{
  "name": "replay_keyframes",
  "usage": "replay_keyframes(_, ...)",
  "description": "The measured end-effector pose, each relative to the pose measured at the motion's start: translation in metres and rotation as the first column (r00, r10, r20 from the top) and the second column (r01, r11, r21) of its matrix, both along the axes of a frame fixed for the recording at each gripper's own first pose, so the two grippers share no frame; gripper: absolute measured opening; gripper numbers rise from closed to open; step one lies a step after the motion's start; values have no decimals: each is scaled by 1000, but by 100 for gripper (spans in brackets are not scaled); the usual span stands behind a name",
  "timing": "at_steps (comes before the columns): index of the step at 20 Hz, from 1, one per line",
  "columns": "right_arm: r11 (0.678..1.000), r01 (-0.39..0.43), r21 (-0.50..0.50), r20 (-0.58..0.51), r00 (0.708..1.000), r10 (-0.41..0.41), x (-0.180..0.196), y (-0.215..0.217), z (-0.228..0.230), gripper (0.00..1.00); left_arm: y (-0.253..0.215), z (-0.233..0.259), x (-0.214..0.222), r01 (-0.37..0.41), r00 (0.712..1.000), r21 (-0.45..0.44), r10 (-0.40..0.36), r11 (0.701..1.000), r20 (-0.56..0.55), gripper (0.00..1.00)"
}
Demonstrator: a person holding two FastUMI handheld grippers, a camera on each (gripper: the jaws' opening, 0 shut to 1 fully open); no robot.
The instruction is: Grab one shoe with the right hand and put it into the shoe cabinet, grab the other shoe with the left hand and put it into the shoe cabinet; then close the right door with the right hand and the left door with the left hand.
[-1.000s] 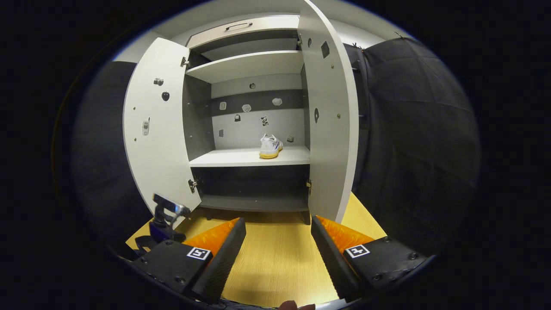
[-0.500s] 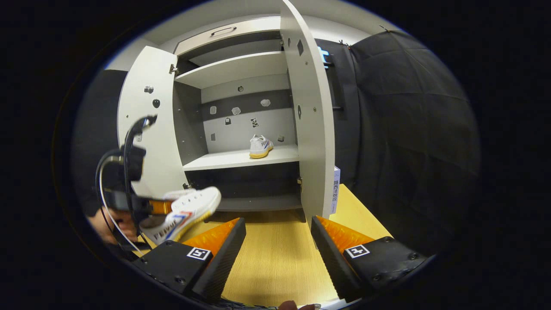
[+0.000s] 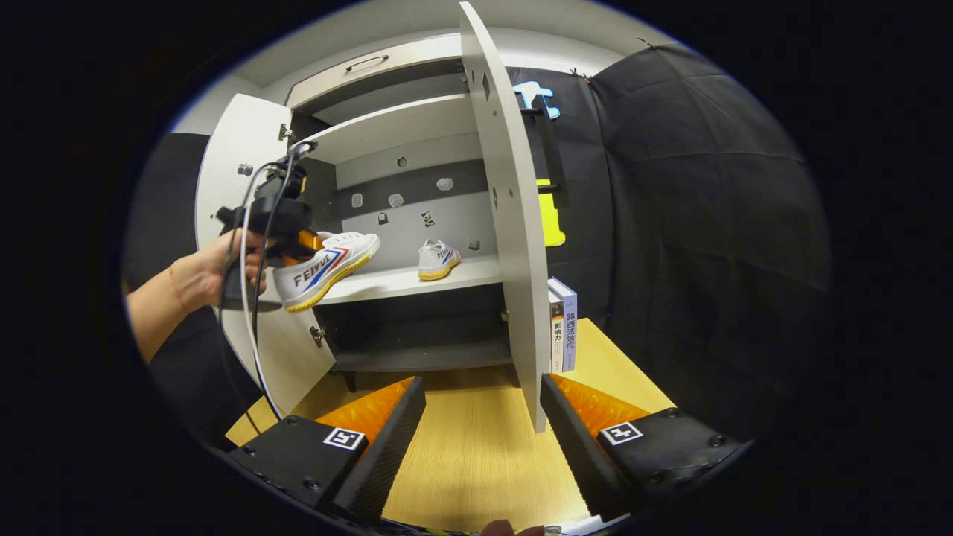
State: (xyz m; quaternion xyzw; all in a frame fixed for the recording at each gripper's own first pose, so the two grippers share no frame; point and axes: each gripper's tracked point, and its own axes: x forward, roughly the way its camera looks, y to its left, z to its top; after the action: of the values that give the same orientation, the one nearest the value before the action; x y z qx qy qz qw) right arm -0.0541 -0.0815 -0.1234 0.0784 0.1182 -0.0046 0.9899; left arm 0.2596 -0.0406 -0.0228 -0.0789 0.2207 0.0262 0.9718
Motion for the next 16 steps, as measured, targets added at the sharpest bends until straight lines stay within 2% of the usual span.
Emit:
replay_keyframes(4,1000,2,-1,-4,1000,-2,-1,-12,-1,99,9,8,71,-66,998,49,66,997,-10,5)
replay_keyframes(7,1000,6,-14,-12,1000,-6,0,-18,-3,99,17,-4,116,-114,992,97,119,989,-48,5)
replay_keyframes(9,1000,13,-22,-14,1000,-13,0,-26,-3,99,20,-19,138,-146,984,105,155,984,-88,5)
replay_keyframes(12,998,41,-46,-7,999,-41,-1,-42,-2,99,29,-36,168,-174,975,180,195,968,-106,5)
replay_keyframes(16,996,74,-50,-24,997,-75,3,-58,-8,99,24,-56,190,-187,966,162,211,969,-150,5)
